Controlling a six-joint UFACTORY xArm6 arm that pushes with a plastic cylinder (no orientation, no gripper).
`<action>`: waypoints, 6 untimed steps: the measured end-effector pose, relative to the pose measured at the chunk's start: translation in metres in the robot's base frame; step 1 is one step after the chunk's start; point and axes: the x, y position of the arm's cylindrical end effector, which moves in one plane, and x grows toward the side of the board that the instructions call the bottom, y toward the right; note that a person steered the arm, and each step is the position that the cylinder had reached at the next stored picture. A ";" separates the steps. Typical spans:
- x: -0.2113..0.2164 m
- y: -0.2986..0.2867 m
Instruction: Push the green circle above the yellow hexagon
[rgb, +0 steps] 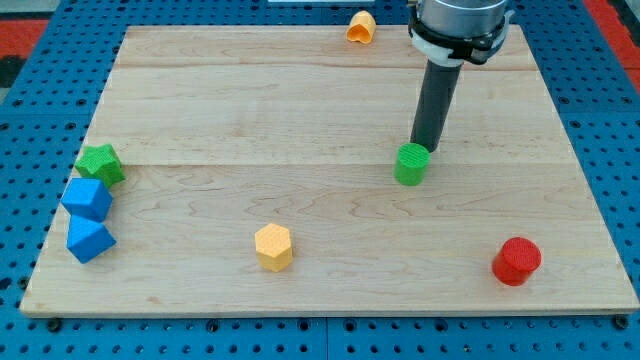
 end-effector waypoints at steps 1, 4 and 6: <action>-0.009 0.045; 0.024 -0.015; 0.003 -0.192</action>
